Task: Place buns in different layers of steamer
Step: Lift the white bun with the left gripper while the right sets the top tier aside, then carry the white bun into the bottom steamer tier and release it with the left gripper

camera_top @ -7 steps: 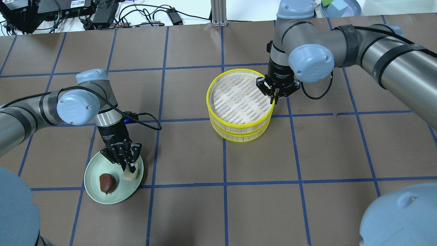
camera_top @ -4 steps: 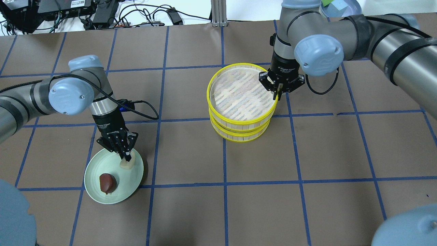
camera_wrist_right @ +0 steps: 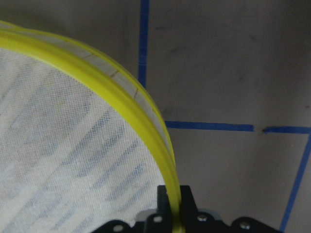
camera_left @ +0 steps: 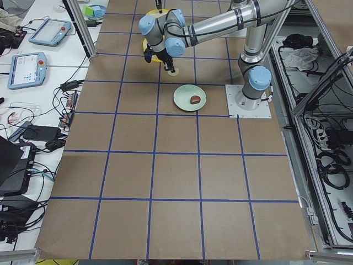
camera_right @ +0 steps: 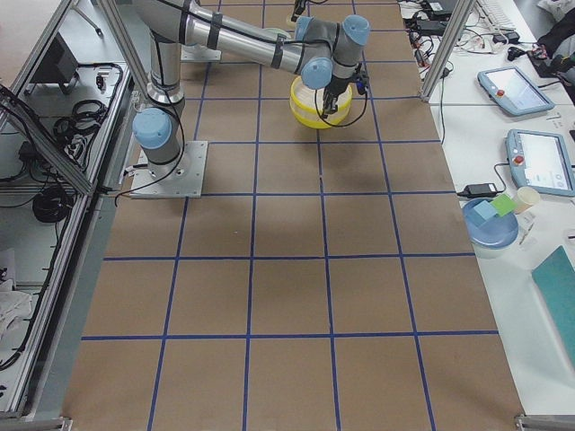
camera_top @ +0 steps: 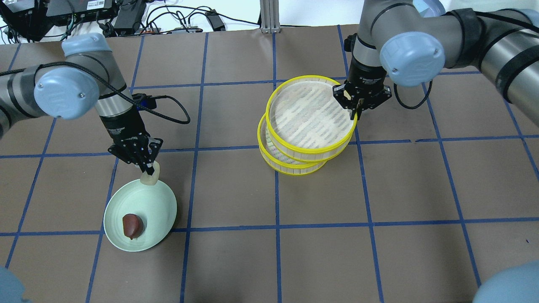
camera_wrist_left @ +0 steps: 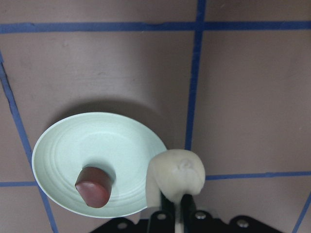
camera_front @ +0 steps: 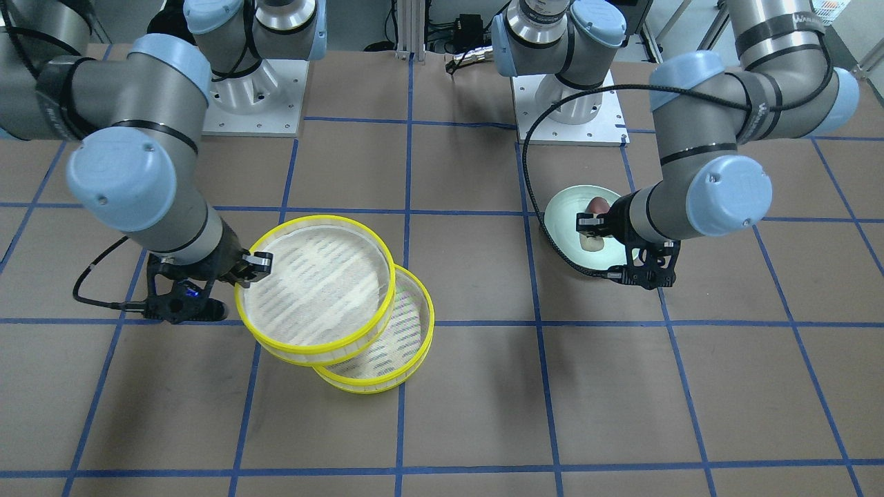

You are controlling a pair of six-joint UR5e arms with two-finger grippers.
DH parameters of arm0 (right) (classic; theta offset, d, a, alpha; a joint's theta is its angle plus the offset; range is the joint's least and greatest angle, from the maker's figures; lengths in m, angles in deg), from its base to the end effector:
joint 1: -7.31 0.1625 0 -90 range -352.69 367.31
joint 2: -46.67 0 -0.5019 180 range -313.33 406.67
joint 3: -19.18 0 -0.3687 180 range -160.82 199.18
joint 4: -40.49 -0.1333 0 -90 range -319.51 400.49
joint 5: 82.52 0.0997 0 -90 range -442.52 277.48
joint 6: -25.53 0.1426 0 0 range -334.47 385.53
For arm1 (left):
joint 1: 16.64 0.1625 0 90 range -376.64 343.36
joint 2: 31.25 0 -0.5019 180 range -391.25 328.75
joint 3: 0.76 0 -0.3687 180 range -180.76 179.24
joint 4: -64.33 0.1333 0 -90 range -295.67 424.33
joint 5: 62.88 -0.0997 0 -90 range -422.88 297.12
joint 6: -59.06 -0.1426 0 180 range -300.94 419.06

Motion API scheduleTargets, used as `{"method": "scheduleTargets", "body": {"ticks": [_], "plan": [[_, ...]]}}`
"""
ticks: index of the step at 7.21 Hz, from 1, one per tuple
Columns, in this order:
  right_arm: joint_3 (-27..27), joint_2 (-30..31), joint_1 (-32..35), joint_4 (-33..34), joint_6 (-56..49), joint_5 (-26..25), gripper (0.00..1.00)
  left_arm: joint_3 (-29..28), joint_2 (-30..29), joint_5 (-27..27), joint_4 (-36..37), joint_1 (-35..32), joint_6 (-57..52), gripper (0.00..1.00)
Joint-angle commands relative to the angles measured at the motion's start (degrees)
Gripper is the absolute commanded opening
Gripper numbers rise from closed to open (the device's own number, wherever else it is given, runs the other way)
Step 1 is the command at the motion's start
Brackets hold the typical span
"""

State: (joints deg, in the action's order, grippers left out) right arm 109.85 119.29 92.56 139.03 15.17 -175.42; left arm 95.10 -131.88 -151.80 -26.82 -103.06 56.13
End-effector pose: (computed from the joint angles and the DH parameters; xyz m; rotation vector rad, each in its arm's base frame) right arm 0.0780 -0.5837 0.3703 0.1583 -3.0979 -0.2661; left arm -0.1046 -0.5054 0.3850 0.0219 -3.0691 -0.4738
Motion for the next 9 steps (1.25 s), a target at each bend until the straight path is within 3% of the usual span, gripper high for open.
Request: {"method": "scheduleTargets", "body": {"ticks": [1,4,7,9], "plan": [[0.12,-0.63,-5.33,0.33,-12.79,-3.86,0.00,-1.11,0.26,6.61,9.09,-7.32,10.09,0.00],[0.56,-1.60,-8.86,1.03,-18.54,-3.78,0.00,-0.50,-2.46,18.91,19.58,-10.69,15.57,0.00],[0.82,-1.60,-8.96,1.21,-18.55,-3.87,0.00,-0.23,-7.72,20.63,29.60,-17.89,21.38,0.00],[1.09,-1.52,-8.96,1.12,-18.02,-3.34,0.00,-0.23,-11.41,20.63,36.18,-18.17,21.39,0.00]]}}
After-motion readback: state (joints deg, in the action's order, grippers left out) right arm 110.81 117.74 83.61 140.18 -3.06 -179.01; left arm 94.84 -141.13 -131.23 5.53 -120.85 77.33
